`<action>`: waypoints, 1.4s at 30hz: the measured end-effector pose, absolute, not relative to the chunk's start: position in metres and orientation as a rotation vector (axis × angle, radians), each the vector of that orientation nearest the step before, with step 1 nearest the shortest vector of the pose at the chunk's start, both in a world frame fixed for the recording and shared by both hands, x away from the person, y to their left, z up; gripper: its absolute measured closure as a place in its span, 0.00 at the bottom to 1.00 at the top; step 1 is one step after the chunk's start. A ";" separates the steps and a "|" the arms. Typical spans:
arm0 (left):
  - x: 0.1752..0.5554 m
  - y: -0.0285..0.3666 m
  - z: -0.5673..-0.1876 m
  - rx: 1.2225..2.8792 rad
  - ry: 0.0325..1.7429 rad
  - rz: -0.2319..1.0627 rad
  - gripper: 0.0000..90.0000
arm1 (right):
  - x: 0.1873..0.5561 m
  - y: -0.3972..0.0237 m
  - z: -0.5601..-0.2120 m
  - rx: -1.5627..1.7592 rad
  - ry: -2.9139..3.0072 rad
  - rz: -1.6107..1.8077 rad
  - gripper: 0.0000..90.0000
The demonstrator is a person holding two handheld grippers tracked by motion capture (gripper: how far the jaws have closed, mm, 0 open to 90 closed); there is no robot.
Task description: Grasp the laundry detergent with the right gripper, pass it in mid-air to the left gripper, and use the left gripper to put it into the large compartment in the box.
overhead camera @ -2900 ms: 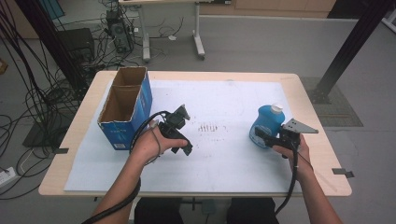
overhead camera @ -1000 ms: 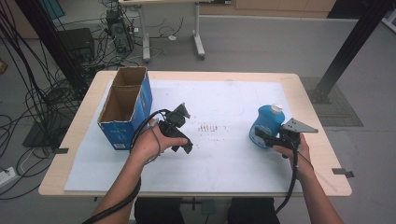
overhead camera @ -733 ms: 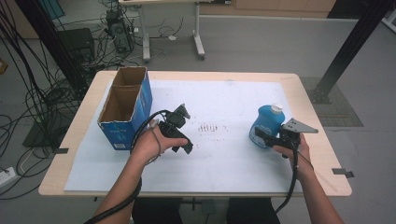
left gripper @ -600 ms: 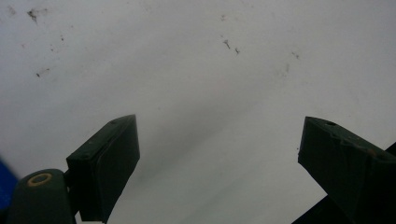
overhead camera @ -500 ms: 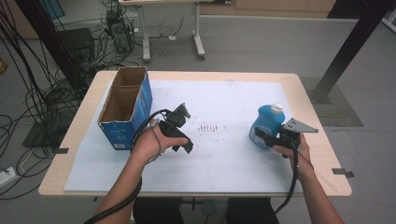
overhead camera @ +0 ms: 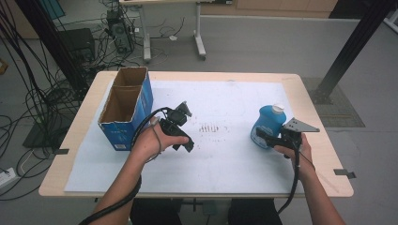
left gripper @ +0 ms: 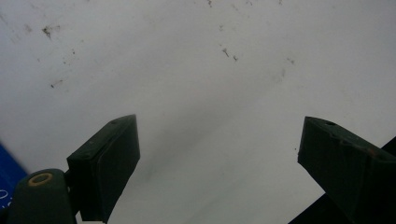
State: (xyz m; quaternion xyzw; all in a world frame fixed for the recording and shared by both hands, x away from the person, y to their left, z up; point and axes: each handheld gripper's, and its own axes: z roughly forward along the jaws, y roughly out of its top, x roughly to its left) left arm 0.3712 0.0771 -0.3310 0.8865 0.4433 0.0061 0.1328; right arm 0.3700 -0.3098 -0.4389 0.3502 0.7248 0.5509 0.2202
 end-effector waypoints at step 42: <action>0.364 0.055 -0.240 2.753 0.868 0.070 0.14 | 0.370 -0.248 -0.366 0.505 2.436 1.807 0.48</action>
